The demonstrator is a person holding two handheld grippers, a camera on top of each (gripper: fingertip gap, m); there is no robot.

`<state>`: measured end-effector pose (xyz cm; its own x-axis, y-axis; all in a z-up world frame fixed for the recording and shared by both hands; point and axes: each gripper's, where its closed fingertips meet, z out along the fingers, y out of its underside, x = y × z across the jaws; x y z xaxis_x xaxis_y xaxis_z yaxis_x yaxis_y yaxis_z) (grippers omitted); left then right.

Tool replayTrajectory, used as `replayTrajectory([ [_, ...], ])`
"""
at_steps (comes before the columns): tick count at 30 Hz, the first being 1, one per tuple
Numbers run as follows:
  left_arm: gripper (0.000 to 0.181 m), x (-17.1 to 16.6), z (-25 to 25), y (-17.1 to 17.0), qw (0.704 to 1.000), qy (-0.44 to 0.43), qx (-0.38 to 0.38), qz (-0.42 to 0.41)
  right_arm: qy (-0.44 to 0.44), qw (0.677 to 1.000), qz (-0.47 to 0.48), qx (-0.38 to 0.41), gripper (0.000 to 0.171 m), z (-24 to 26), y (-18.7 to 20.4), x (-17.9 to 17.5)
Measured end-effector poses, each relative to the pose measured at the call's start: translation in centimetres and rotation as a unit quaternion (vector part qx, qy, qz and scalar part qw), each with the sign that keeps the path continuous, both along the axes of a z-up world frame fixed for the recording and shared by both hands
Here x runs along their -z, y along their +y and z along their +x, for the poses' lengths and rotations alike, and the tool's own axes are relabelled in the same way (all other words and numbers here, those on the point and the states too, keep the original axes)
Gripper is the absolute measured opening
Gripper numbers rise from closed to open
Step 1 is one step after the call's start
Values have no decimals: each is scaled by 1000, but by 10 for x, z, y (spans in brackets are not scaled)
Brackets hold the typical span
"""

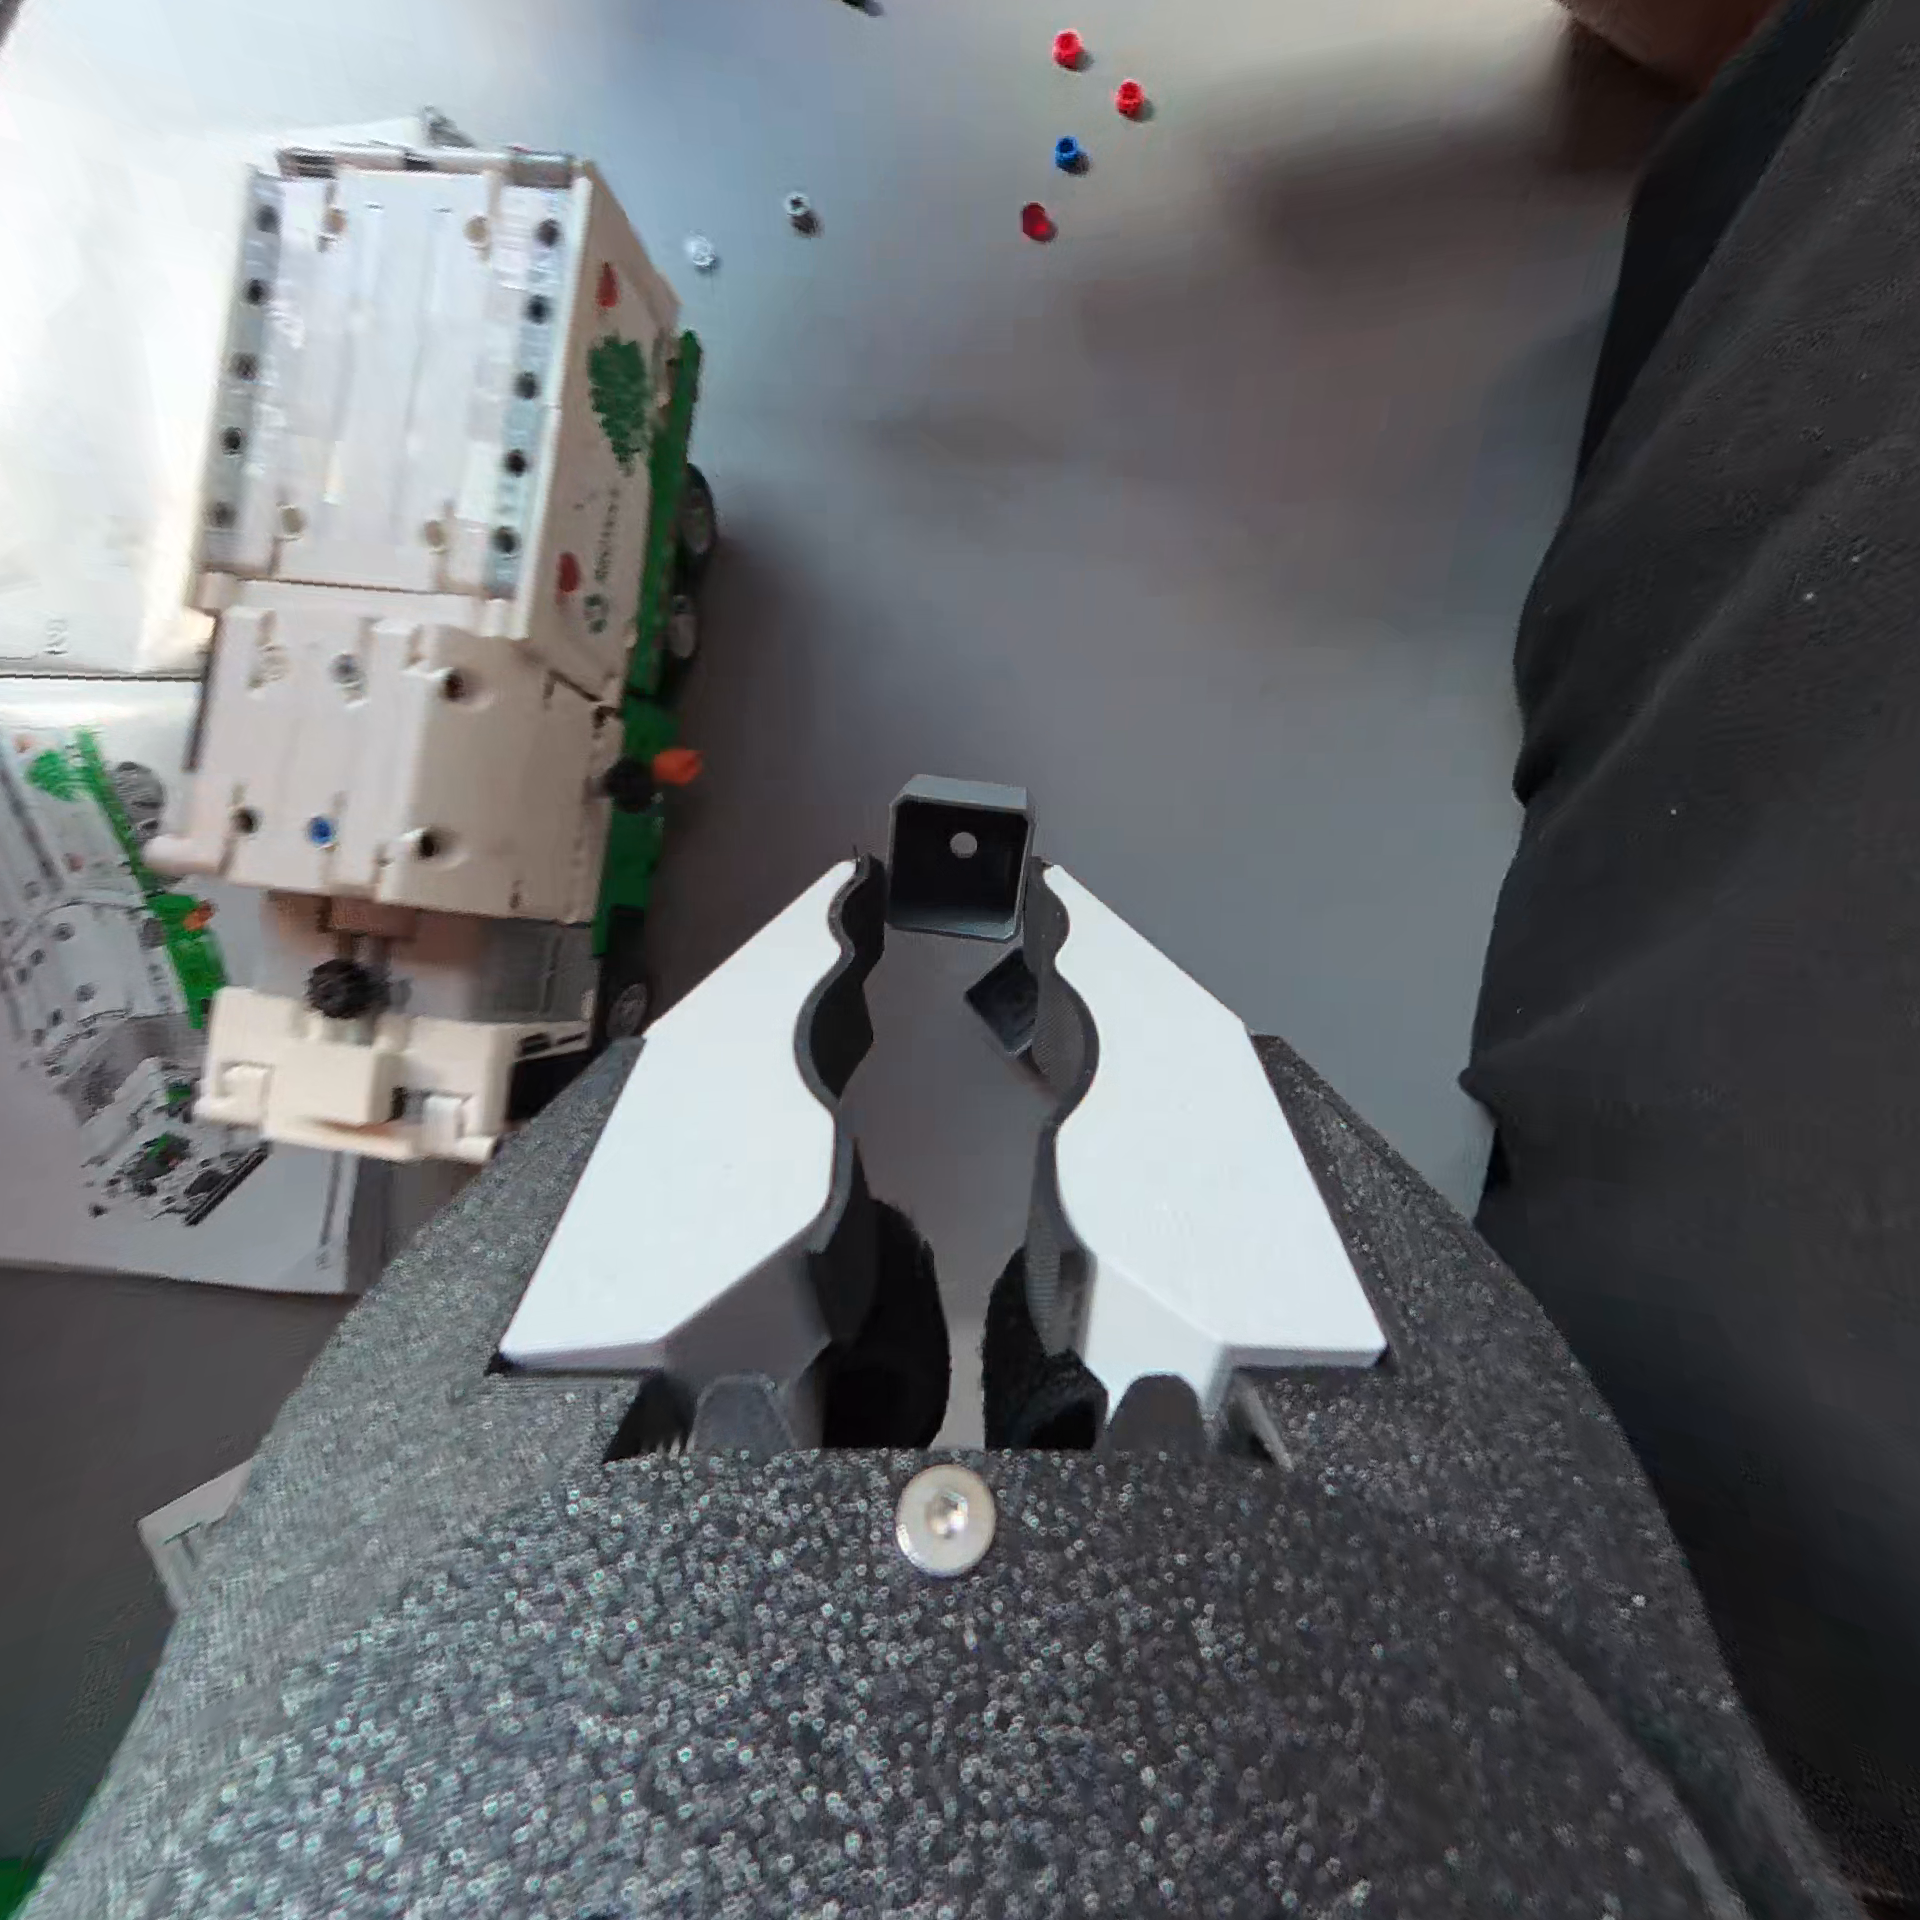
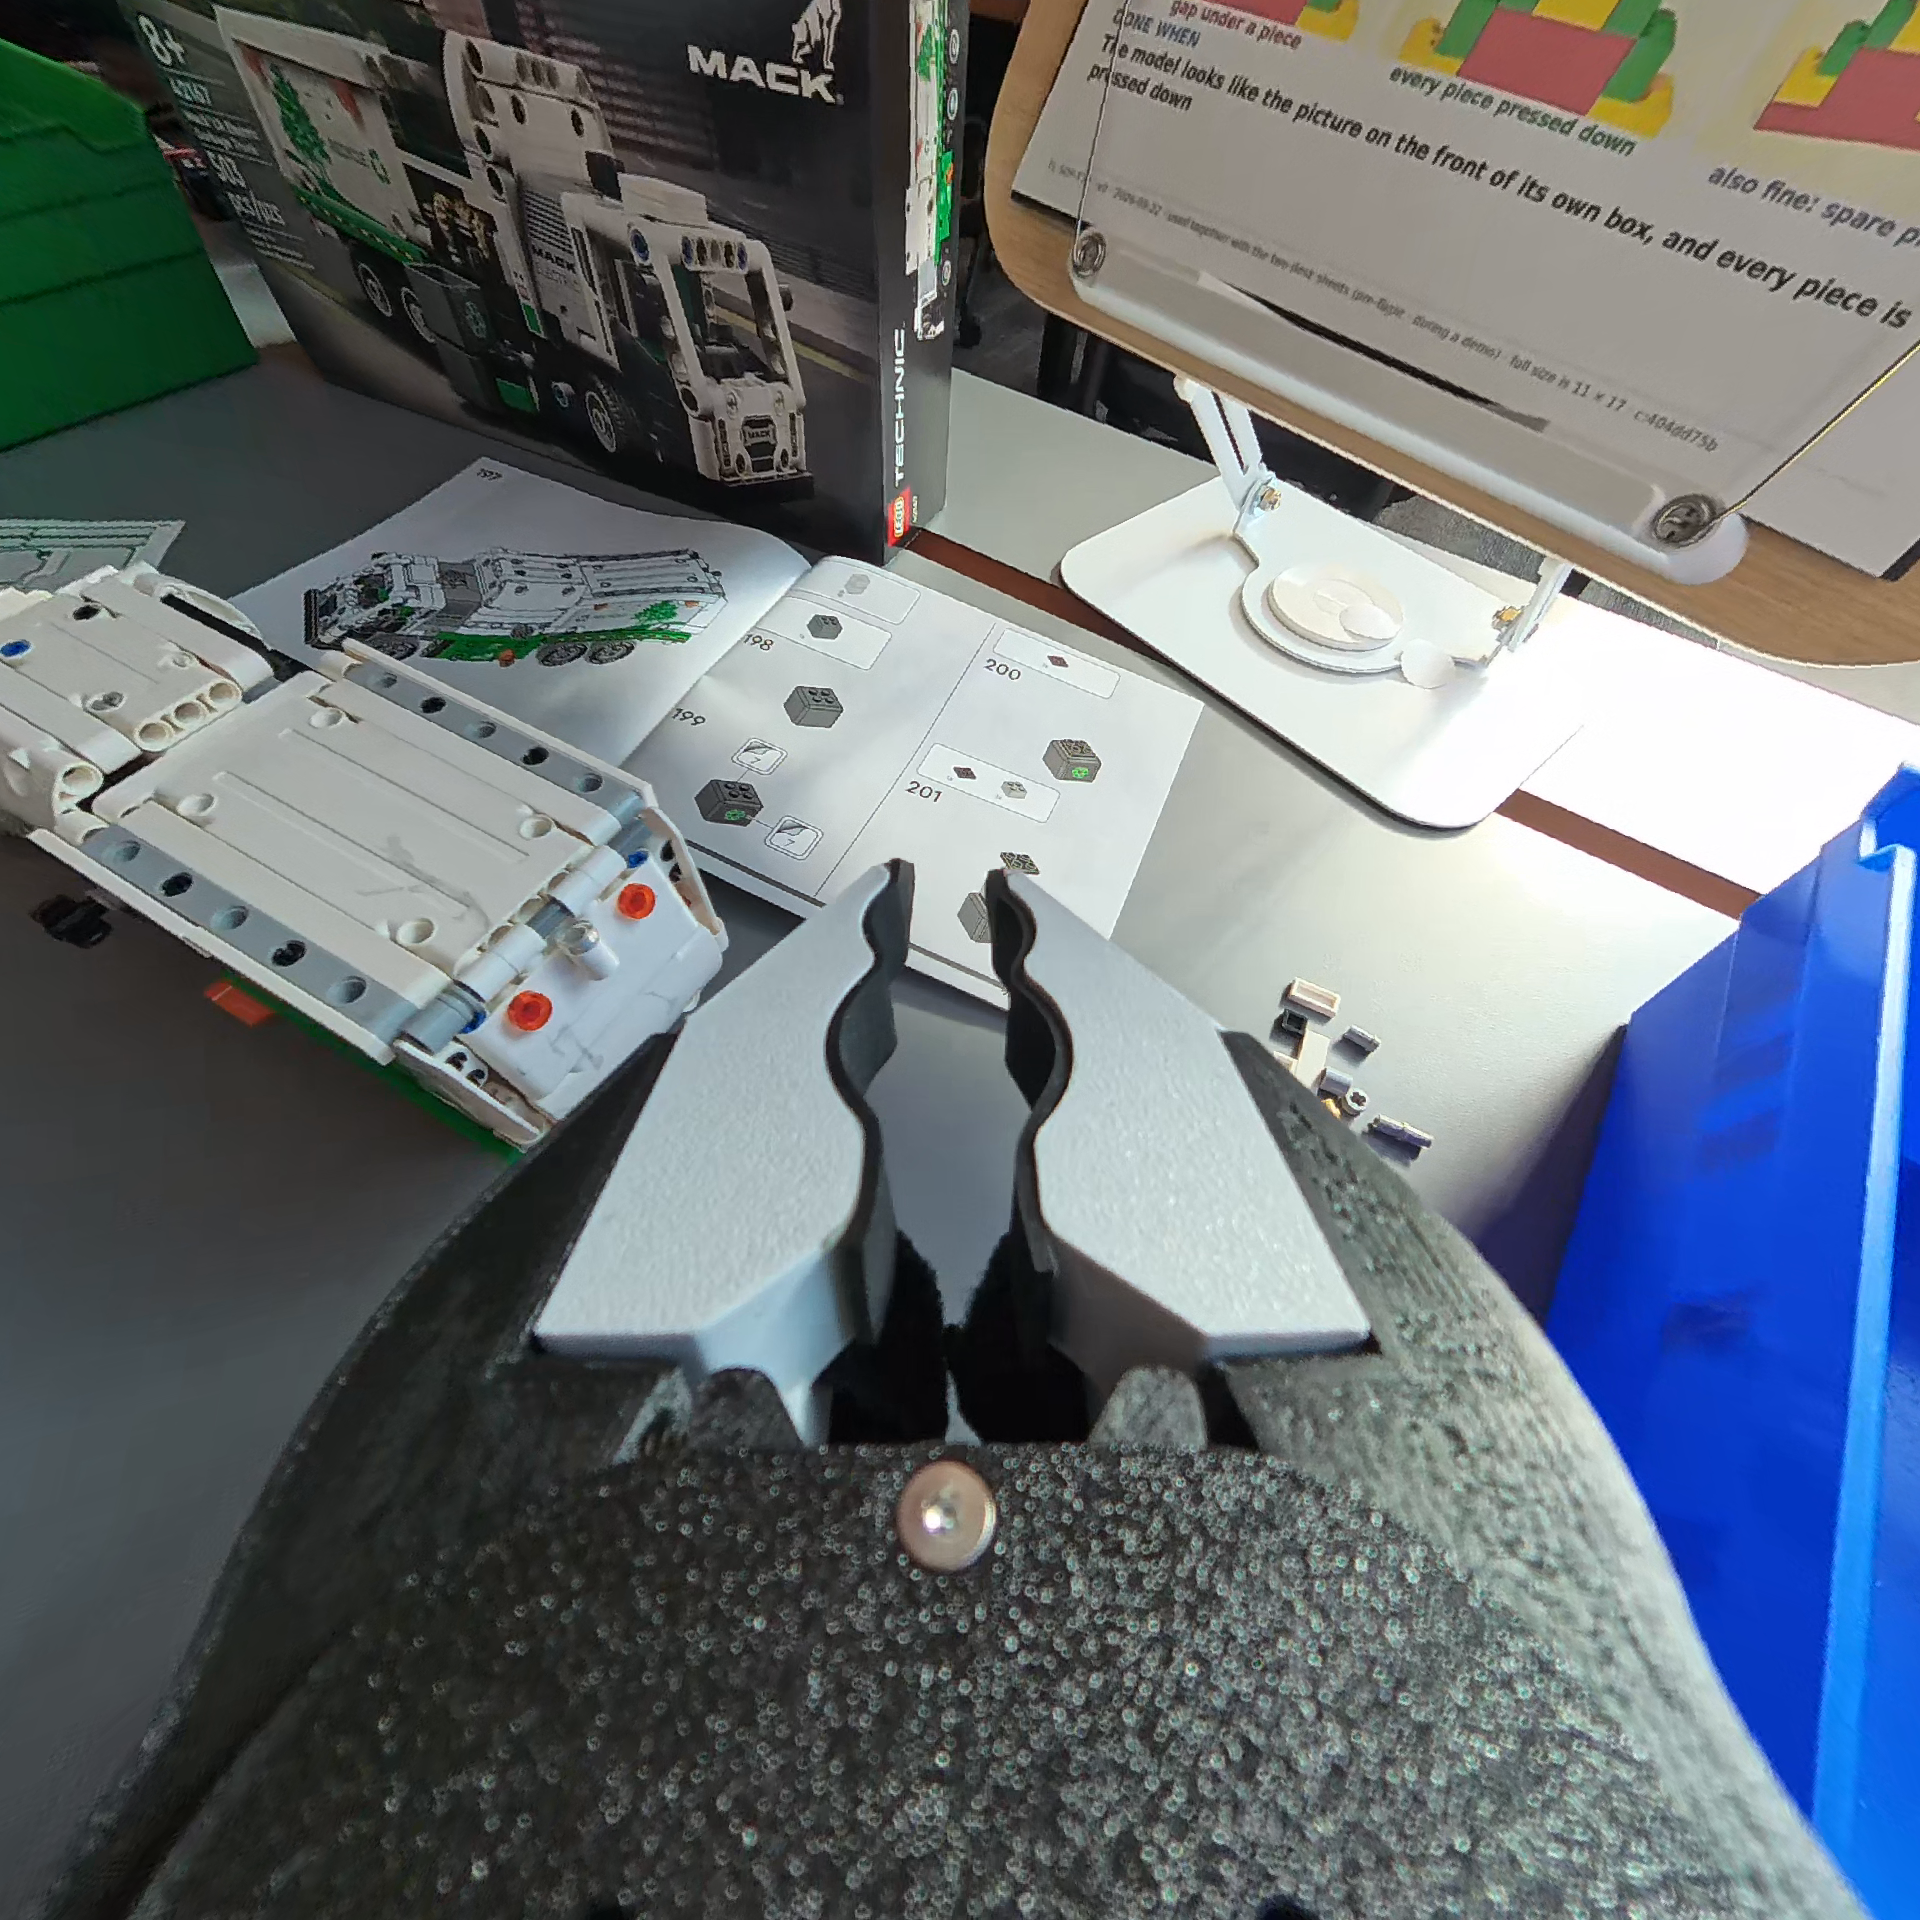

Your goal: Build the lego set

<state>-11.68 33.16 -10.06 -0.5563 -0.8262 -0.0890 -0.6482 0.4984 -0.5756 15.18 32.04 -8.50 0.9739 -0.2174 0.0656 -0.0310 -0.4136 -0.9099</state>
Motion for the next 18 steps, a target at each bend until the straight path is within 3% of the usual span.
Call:
replayTrajectory([
  [7, 25, 55, 20, -47, 998, 55, 5, 6, -5, 1000, 0, -1, 13, -2, 0, -2],
  [18, 25, 85, 26, -59, 991, 108, 39, 63, -20, 1000, -2, 10, 14, 2, -3, -4],
])
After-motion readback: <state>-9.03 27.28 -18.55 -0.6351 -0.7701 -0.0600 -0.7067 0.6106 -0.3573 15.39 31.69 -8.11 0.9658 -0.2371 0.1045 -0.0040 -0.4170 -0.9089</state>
